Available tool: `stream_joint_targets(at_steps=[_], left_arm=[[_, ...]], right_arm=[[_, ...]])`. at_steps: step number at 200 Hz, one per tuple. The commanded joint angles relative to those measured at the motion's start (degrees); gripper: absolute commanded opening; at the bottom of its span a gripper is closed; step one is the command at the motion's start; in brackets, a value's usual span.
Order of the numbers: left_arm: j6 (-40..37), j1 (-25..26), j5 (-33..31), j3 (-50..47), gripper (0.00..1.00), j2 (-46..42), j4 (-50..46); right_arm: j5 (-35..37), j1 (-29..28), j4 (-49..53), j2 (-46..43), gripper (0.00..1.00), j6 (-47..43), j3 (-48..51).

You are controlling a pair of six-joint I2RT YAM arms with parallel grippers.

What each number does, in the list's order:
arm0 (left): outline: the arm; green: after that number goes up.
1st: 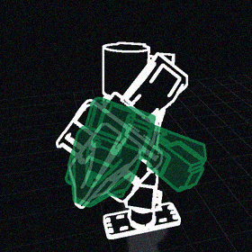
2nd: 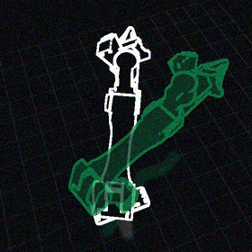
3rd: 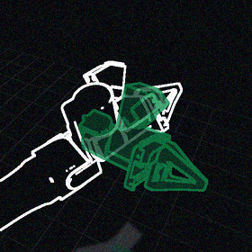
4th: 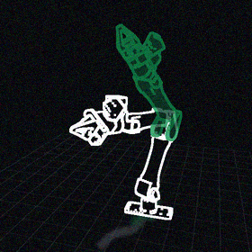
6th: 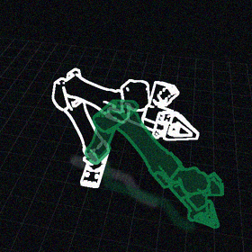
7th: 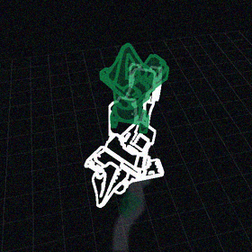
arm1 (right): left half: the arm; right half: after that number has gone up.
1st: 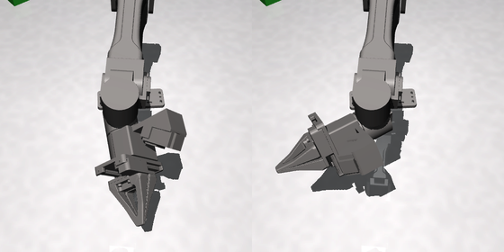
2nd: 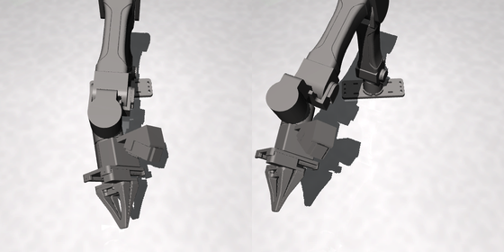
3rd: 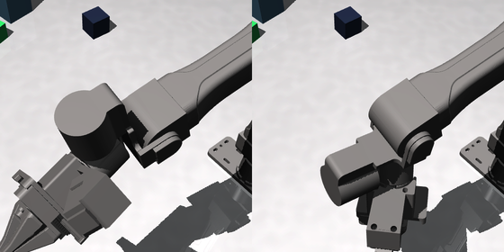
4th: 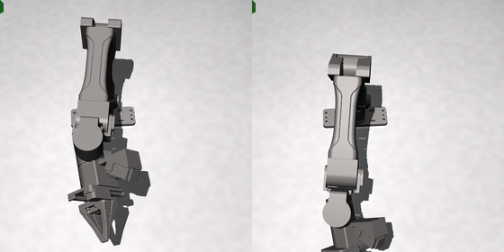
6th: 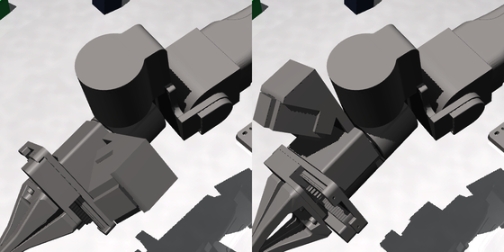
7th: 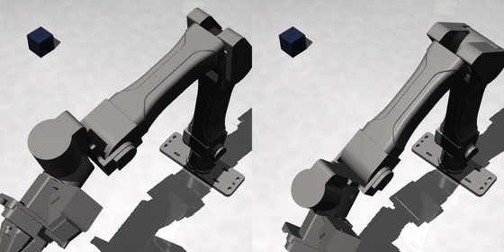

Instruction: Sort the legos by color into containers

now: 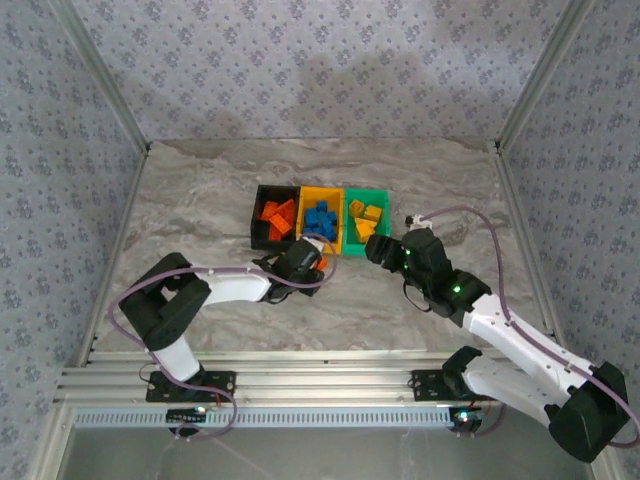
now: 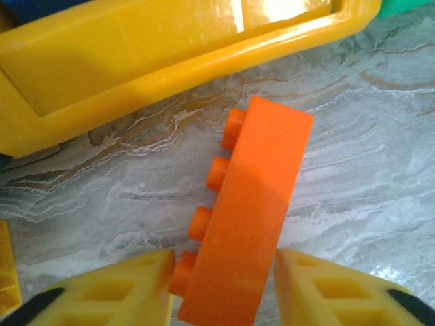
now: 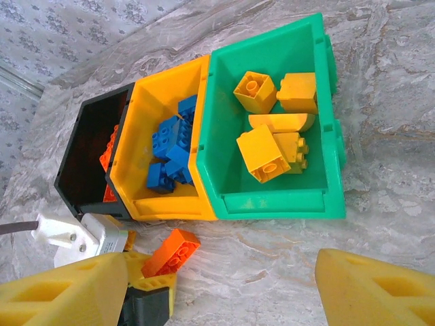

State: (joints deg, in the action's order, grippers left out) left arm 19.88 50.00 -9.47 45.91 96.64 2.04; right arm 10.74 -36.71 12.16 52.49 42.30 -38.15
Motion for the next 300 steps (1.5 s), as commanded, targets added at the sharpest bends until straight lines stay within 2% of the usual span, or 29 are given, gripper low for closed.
stream_joint_targets(at_steps=[1, 22, 65, 88, 107, 123, 142, 164, 184, 249, 274, 300], left_arm=[[-0.4, 1.1, 0.6, 0.4, 0.36, -1.7, 0.9], [0.3, 1.8, 0.3, -0.4, 0.29, -3.8, 0.4], [3.7, 4.4, -1.7, -2.7, 0.27, -12.8, -2.9], [6.1, 4.1, -5.8, -3.5, 0.27, -19.6, -6.4], [7.1, 2.3, -9.8, -2.1, 0.29, -23.9, -9.8], [8.6, -2.2, -11.1, 0.3, 0.3, -24.6, -12.5], [9.0, -7.7, -11.7, 2.7, 0.3, -22.4, -12.0], [9.5, -13.4, -11.7, 7.2, 0.3, -15.5, -12.5], [9.7, -16.1, -10.9, 9.9, 0.29, -10.8, -10.1], [8.6, -19.4, -7.1, 22.2, 0.3, 1.4, -9.6], [8.9, -20.2, -5.5, 26.7, 0.32, 6.1, -11.6], [9.5, -20.4, -3.9, 29.0, 0.43, 8.9, -12.9]], right_arm=[[0.3, 0.4, 1.1, -0.7, 0.75, 0.9, 0.7], [0.2, 0.5, 1.2, -0.7, 0.75, 0.9, 0.9], [0.2, 0.7, 1.0, -0.8, 0.75, 1.0, 1.2], [0.0, 0.8, 0.6, -0.8, 0.75, 1.0, 1.4], [-0.1, 0.8, 0.4, -0.8, 0.75, 1.1, 1.7], [-0.2, 0.8, 0.1, -0.8, 0.75, 1.2, 1.9], [-0.2, 0.8, 0.1, -0.4, 0.75, 1.0, 2.1], [-0.3, 0.8, 0.2, -0.1, 0.75, 1.2, 2.3], [-0.5, 0.9, 0.4, -0.1, 0.75, 1.1, 2.3], [-2.7, 0.5, -0.9, 0.7, 0.75, 1.1, 3.7], [-3.3, -1.4, -2.5, 2.6, 0.75, 1.5, 4.0], [-2.2, -4.6, -2.9, 4.3, 0.76, 1.7, 2.8]])
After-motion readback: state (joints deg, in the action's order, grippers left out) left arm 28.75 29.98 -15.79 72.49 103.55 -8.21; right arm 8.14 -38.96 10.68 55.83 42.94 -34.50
